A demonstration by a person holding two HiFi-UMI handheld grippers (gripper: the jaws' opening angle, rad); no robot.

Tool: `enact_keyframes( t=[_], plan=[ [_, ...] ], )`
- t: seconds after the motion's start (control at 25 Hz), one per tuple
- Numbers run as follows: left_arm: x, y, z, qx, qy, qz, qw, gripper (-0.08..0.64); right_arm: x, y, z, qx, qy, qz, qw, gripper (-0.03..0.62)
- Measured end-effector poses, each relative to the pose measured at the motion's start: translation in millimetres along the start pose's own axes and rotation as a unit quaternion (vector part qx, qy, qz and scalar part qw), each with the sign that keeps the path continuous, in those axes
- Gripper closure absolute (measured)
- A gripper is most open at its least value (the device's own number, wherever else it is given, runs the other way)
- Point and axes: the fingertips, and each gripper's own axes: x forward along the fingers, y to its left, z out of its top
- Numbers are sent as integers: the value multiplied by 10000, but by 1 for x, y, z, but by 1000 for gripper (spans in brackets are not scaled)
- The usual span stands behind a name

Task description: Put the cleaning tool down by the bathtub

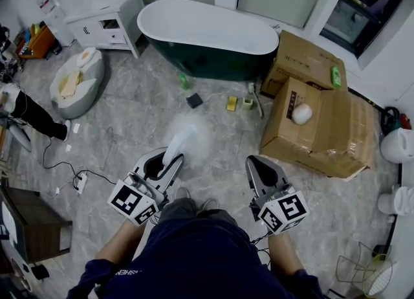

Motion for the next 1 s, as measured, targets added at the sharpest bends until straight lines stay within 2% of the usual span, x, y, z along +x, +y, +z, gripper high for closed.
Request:
enact_keyframes(
  t=[0.52, 1.0],
  plan=[
    [30, 13, 8, 44, -64, 25, 10000, 454, 9, -29, 7, 11, -48, -57, 10000, 588],
    [86, 59, 4, -104, -50, -79, 9999, 454, 56, -73, 10, 33, 105, -187, 9998, 588]
  ],
)
